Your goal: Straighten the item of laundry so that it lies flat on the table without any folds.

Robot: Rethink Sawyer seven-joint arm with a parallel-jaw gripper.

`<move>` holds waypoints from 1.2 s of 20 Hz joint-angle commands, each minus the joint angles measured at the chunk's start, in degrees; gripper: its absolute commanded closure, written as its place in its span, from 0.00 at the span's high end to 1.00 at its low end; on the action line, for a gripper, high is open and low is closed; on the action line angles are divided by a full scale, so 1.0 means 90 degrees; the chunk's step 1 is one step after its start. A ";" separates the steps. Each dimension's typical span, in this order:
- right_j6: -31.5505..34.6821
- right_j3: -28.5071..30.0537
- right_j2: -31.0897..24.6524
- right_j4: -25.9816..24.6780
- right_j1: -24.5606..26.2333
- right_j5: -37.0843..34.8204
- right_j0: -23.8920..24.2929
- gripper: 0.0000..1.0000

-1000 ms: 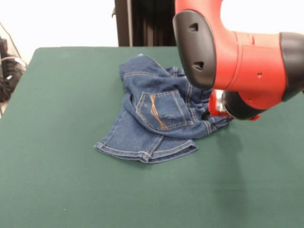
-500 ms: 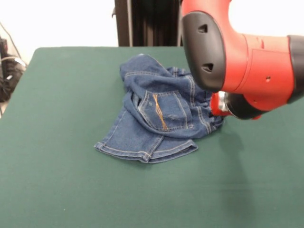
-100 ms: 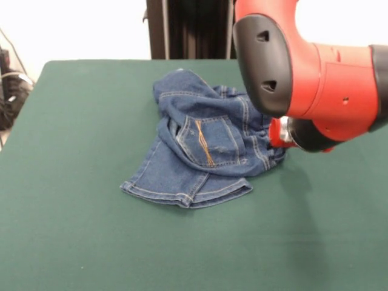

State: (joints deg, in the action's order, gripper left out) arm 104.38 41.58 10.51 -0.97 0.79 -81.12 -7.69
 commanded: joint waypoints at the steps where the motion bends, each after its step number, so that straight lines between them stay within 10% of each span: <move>1: 0.0558 0.0264 -0.0238 -0.0217 0.0036 -0.0219 -0.0218 0.00; 13: -0.0470 0.2090 -0.0418 -0.0297 -0.1804 0.1237 0.0230 0.00; 24: 0.1117 0.0765 -0.0740 0.0228 -0.1262 0.0334 -0.0412 0.00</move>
State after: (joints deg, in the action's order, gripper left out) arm 104.38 49.80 10.52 -2.12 -12.20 -75.35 -7.54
